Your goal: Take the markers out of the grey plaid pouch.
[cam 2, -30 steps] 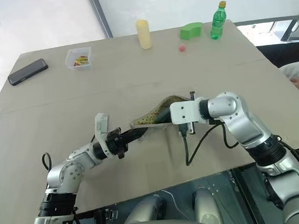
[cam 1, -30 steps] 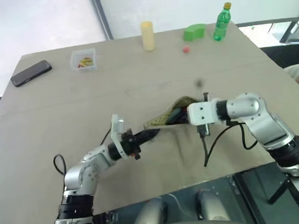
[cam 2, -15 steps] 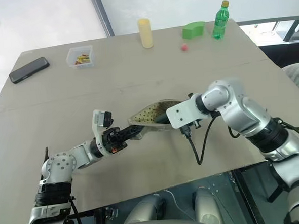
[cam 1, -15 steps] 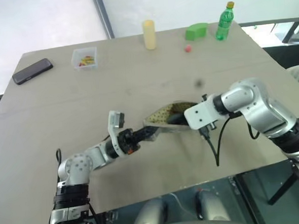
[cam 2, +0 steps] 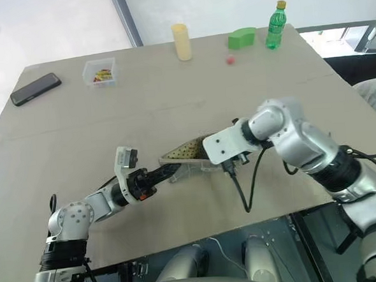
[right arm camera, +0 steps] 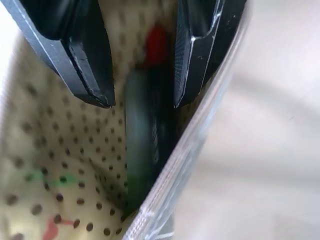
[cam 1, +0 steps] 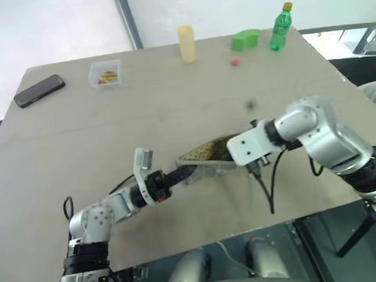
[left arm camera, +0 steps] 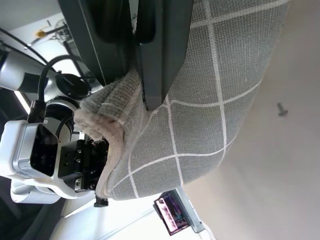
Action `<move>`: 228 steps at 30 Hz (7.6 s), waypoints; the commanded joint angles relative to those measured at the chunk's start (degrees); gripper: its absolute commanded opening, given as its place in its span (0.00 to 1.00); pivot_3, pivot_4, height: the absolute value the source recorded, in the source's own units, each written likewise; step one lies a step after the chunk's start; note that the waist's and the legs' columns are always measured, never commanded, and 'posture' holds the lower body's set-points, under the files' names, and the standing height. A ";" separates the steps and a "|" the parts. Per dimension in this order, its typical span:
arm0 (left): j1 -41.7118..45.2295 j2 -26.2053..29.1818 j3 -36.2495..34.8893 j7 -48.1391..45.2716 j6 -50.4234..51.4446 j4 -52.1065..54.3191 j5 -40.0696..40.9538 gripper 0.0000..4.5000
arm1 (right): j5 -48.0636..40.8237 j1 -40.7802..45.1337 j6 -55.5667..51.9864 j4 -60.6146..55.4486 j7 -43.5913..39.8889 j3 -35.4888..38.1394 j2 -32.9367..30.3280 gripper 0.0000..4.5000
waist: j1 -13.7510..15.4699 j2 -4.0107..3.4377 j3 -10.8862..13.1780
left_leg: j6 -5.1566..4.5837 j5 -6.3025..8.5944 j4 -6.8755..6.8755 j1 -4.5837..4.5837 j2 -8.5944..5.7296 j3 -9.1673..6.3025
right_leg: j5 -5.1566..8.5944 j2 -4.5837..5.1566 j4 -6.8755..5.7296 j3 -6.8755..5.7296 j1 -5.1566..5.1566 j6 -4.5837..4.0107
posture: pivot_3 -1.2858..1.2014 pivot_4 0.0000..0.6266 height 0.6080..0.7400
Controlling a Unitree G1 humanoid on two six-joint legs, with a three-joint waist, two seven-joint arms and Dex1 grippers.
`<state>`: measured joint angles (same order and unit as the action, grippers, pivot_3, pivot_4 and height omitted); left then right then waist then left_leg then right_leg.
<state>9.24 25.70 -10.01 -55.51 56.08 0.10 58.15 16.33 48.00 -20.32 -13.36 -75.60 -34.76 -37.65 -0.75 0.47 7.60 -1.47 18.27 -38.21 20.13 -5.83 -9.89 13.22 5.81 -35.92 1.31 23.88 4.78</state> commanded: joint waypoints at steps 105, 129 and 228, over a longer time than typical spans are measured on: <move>-6.54 -0.52 4.45 -3.91 -53.69 1.15 -27.20 0.00 | -19.85 -13.63 -21.72 23.67 31.99 27.74 -2.06 0.89 | 0.13 0.28 -0.21 | 0.49 -0.28 0.79 -0.16 0.21 -0.06 | -0.20 -0.32 0.11 0.21 0.26 -0.32 | 0.52 0.24 1.00; -2.11 1.71 9.05 -10.48 -29.43 2.74 -15.18 0.00 | -58.89 -10.53 -52.11 -26.47 36.00 39.46 -10.65 0.89 | 0.07 -0.04 0.06 | 0.37 -0.21 0.42 0.43 0.18 -0.13 | -0.21 -0.24 0.06 0.09 0.63 -0.31 | 0.52 0.24 1.00; -3.56 7.06 3.07 -10.69 -20.22 -0.21 -14.19 0.00 | -7.23 -1.45 -11.78 -10.96 8.15 -4.20 -2.32 0.60 | -0.27 0.19 -0.15 | 0.31 -0.17 -0.16 0.49 0.11 -0.08 | -0.33 -0.30 -0.26 0.16 0.71 -0.23 | 0.52 0.24 1.00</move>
<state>6.89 31.63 -4.59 -67.25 36.17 -1.85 44.45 8.32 45.26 -34.67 -23.98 -65.91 -38.62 -39.25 -1.02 0.66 7.45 -1.15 18.10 -38.35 20.64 -5.72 -9.96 12.89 5.51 -36.17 1.47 24.59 4.55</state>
